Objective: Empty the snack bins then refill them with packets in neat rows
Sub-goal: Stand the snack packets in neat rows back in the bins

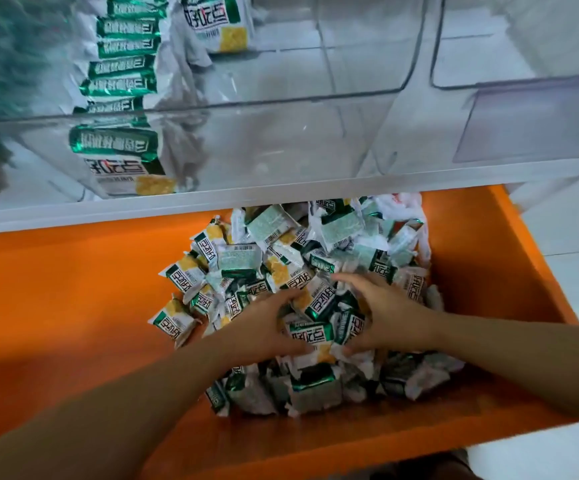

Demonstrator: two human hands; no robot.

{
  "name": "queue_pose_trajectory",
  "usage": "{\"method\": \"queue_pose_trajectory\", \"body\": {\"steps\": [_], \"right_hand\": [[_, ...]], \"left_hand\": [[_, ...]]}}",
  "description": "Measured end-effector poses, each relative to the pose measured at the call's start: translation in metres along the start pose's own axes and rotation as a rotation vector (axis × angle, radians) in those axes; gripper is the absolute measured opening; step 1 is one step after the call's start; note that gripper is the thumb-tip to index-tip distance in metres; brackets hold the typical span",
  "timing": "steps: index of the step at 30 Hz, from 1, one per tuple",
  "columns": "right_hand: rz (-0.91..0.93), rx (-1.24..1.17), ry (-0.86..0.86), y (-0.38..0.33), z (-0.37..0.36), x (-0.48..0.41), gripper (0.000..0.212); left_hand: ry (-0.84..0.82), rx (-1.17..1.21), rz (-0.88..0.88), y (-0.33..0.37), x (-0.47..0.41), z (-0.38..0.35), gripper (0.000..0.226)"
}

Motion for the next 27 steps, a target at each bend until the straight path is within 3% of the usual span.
{"method": "queue_pose_trajectory", "body": {"steps": [6, 12, 18, 27], "right_hand": [[0.022, -0.029, -0.105, -0.008, -0.008, 0.0, 0.102], [0.11, -0.017, -0.073, -0.02, -0.008, 0.001, 0.082], [0.112, -0.016, -0.138, -0.028, -0.015, -0.004, 0.084], [0.14, -0.132, 0.028, -0.037, 0.006, 0.002, 0.07]], "left_hand": [[-0.03, 0.076, -0.011, 0.008, 0.0, -0.005, 0.092], [0.04, 0.205, -0.016, 0.005, 0.005, -0.002, 0.078], [-0.03, 0.233, -0.015, 0.0, 0.002, -0.005, 0.1], [0.119, 0.199, -0.057, 0.018, 0.015, 0.025, 0.09]]}}
Point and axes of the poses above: each hand's wrist, its own x-axis away from the middle knuckle, its own z-axis out of the back of the hand, y = z × x, the point moved 9 cm from there along -x, towards the middle knuckle, and after that the axes turned 8 degrees about -x, right-handed, at the moved point
